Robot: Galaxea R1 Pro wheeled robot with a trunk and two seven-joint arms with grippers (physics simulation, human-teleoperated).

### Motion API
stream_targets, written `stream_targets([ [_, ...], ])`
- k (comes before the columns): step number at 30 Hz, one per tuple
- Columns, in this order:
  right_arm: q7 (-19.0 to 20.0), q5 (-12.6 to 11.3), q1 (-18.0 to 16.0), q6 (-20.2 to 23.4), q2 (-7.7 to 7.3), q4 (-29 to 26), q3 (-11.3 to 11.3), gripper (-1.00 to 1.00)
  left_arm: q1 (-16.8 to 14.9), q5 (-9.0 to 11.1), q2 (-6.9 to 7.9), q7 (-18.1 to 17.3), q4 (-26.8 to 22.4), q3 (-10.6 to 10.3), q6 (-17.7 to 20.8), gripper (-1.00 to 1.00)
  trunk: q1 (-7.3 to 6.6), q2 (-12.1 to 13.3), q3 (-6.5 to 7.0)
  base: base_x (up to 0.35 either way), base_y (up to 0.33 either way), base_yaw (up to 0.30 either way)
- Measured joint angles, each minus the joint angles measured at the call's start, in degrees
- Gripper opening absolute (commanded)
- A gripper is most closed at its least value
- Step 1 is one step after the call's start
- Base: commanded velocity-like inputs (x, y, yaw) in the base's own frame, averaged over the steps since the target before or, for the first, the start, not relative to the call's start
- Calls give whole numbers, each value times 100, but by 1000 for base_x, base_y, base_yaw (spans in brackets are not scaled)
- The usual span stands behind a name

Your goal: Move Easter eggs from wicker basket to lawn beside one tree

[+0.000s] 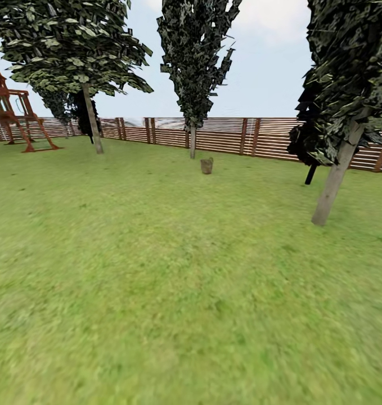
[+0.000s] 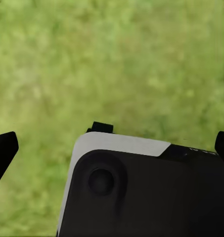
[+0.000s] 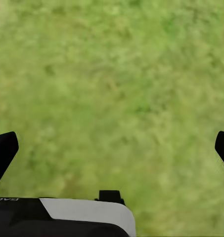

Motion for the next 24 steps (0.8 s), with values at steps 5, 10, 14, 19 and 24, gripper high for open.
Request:
stream_targets([
  [5, 0, 0, 0, 9, 0, 0, 2, 100, 0, 0, 0, 0, 0, -2, 0, 100, 0, 0, 0, 337, 0, 0],
  [10, 0, 0, 0, 17, 0, 0, 9, 100, 0, 0, 0, 0, 0, -2, 0, 100, 0, 0, 0, 337, -1, 0],
  [14, 0, 0, 0, 18, 0, 0, 10, 100, 0, 1, 0, 0, 0, -4, 0, 100, 0, 0, 0, 337, -60, 0],
  [19, -1, 0, 0, 19, 0, 0, 4, 100, 0, -3, 0, 0, 0, -8, 0, 100, 0, 0, 0, 337, -109, 0],
  [24, -1, 0, 0, 18, 0, 0, 3, 100, 0, -6, 0, 0, 0, -9, 0, 100, 0, 0, 0, 325, -151, 0],
])
